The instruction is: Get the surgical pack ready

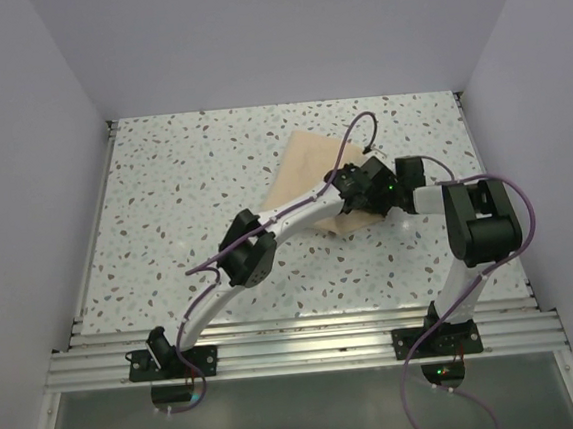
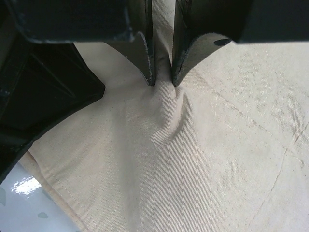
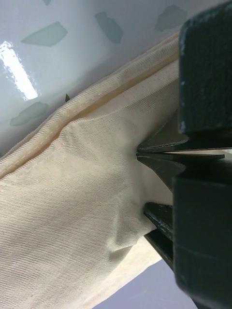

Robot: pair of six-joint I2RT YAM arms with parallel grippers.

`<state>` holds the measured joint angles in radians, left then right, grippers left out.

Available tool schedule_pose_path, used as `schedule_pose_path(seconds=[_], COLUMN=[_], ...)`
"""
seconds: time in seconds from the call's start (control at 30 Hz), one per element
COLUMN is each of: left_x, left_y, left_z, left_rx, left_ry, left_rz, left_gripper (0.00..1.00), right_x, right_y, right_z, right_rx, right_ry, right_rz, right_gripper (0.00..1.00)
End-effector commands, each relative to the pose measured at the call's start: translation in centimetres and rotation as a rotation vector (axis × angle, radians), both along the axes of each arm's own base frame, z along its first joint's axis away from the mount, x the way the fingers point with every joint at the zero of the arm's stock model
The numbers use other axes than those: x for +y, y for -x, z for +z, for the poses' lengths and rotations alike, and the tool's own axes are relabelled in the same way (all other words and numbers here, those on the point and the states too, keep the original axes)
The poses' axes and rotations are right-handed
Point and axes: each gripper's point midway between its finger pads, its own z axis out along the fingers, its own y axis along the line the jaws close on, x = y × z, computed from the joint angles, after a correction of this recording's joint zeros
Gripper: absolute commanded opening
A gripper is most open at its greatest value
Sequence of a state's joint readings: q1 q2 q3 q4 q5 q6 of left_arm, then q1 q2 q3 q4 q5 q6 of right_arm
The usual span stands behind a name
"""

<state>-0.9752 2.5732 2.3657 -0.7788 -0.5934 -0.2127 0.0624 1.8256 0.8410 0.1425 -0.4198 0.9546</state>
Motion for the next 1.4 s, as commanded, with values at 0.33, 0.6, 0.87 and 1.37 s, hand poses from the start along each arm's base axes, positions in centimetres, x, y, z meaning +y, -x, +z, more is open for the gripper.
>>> schedule_pose_path(seconds=[0.33,0.6,0.87,1.37], left_x=[1.8,2.2,1.7,1.7], left_y=[-0.1,-0.4,-0.3,0.8], left_z=[5.0,8.0,11.0,15.6], left_rx=[0.107,0.099,0.087,0.077], left_ry=[0.135,0.185,0.254,0.372], left_rz=[-0.009,-0.017,-0.037,-0.07], left_gripper=[0.0,0.0,0.0,0.0], right_x=[-0.7,-0.8,-0.5,2.2], right_y=[-0.2,-0.3,0.9,-1.7], right_z=[2.4,4.6,4.4,2.1], right_rx=[-0.048,-0.065,-0.04,-0.01], right_ry=[0.071,0.091,0.064,0.041], right_rz=[0.082,0.096,0.079,0.064], right_gripper=[0.03,0.06,0.09,0.07])
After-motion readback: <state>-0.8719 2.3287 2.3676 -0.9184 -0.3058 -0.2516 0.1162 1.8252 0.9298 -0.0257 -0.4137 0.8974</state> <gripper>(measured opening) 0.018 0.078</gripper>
